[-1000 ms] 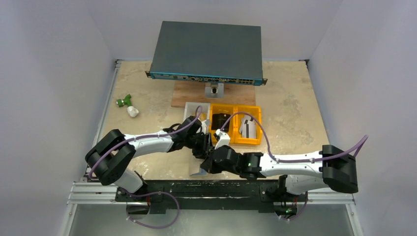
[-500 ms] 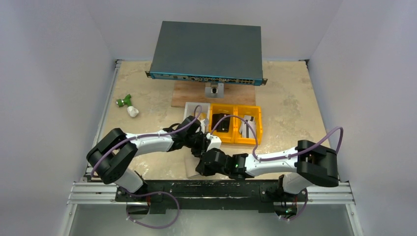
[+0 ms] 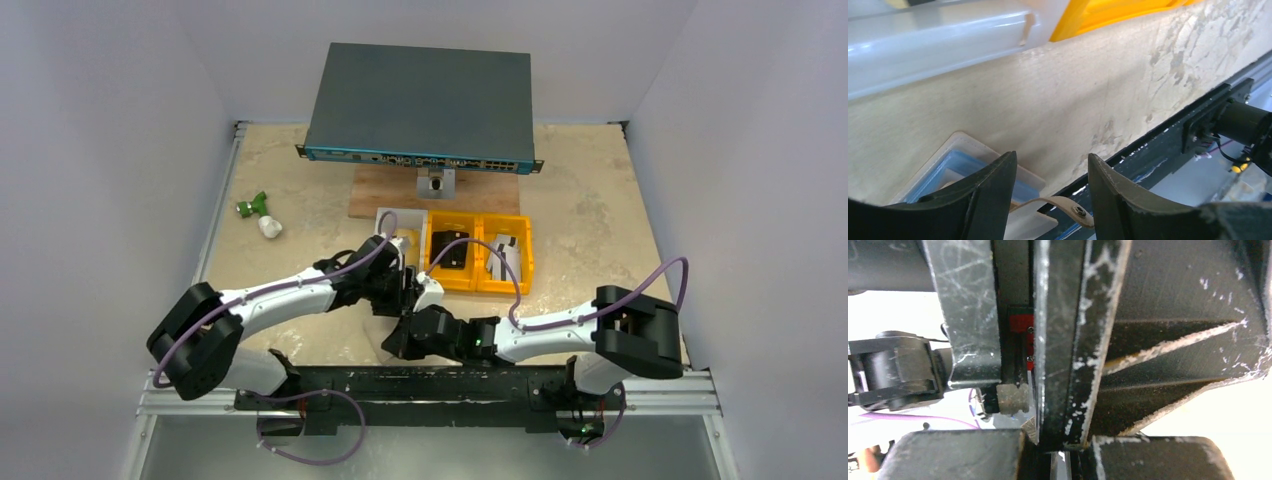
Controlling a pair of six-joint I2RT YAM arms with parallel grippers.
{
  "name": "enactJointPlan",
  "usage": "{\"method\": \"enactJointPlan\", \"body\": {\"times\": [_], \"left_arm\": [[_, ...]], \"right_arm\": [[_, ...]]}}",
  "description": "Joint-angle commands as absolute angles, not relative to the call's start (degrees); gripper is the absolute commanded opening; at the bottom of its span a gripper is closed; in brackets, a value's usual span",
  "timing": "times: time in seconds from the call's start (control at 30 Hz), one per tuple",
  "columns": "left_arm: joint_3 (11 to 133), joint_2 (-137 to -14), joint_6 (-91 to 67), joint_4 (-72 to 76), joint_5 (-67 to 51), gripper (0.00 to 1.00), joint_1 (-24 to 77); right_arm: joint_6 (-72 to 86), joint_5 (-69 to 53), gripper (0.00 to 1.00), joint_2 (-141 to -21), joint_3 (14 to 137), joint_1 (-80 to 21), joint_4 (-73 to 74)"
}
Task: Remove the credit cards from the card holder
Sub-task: Close the card holder at the center of the board.
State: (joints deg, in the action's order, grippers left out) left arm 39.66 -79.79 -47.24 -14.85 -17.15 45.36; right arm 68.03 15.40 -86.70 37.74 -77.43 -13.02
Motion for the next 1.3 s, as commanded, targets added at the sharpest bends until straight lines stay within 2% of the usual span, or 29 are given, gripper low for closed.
{"method": "enactJointPlan", "body": {"times": [0.0,0.37,0.6,0.87,1.27], "left_arm": [[45.28,-70.37,-44.92,-21.79,-21.55,0.55,46.37],[43.45,-66.87,-45.88,-27.68,-15.85,0.57,43.50],[36.24,-66.14,-47.25,-15.72,-23.44,0.58,38.70],[32.09,-68.63,-48.54,-8.56,-28.88,0.50,36.96],[36.48,-59.18,-42.14,-20.13,-22.02,0.51,36.92]], "right_arm": [[73.29,17.97,0.02,-91.18,35.19,-75.68,-5.12],[77.27,18.78,0.00,-92.85,33.54,-75.67,-5.19],[79.74,19.53,0.00,-87.54,26.91,-75.67,-12.15],[80.07,20.08,0.00,-83.89,25.06,-75.68,-14.39],[79.83,18.54,0.01,-81.05,25.90,-75.67,-12.89]]}}
